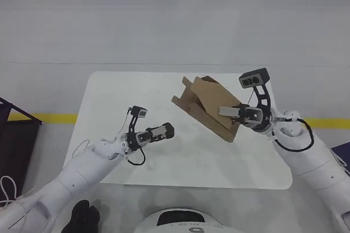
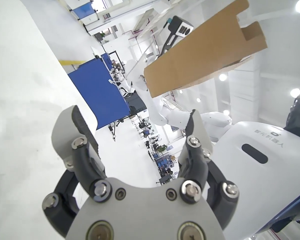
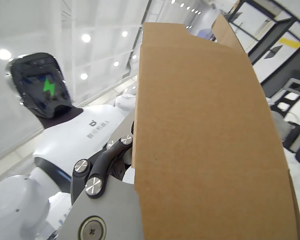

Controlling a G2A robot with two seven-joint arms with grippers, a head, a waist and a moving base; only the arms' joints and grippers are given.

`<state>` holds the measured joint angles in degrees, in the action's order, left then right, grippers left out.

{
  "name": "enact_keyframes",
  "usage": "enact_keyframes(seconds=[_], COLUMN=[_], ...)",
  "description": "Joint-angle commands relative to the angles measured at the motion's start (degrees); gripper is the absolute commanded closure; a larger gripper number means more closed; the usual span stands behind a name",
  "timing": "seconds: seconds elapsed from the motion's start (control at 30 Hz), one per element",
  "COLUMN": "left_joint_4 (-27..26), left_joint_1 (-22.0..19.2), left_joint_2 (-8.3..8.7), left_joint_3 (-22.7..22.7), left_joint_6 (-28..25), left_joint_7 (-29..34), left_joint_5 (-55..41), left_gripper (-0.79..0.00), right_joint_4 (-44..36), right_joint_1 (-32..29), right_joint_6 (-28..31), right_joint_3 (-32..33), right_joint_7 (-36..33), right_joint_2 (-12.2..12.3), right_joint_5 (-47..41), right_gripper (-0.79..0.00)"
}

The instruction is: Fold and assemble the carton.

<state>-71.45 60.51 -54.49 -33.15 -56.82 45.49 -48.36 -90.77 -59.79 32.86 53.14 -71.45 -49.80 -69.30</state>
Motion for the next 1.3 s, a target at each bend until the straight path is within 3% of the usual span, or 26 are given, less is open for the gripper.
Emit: enact_keyframes(seconds=[0.0, 0.23, 0.67, 0.9, 1.27], left_joint_4=[-1.3, -3.7, -3.6, -5.1, -3.8], left_joint_1=[0.1, -0.4, 1.1, 1.0, -0.6], left_joint_2=[-0.24, -0.82, -1.11, -1.53, -3.68], left_joint_3=[-0.3, -1.9, -4.3, -4.9, -2.9], left_joint_6=[-0.2, 2.0, 3.7, 5.0, 6.5], left_joint_7=[1.8, 3.9, 5.7, 6.9, 8.4], left_joint_5=[-2.5, -4.8, -2.2, -1.2, 2.7], left_gripper=[-0.723, -0.690, -0.711, -0.690, -0.643], right_joint_4=[0.2, 2.9, 12.9, 13.6, 14.4], right_joint_1=[-0.5, -1.2, -0.7, -0.7, -0.4], right_joint_6=[-3.9, -13.7, -16.6, -16.6, -16.6], right_joint_3=[1.1, -0.1, 2.5, 2.1, 1.1], right_joint_7=[-4.0, -13.7, -16.6, -16.6, -16.6], right_joint_2=[-0.8, -4.9, -11.2, -13.1, -14.9], right_joint_5=[-2.3, 0.3, 3.9, 7.3, 9.9], right_gripper=[0.000, 0.000, 0.000, 0.000, 0.000])
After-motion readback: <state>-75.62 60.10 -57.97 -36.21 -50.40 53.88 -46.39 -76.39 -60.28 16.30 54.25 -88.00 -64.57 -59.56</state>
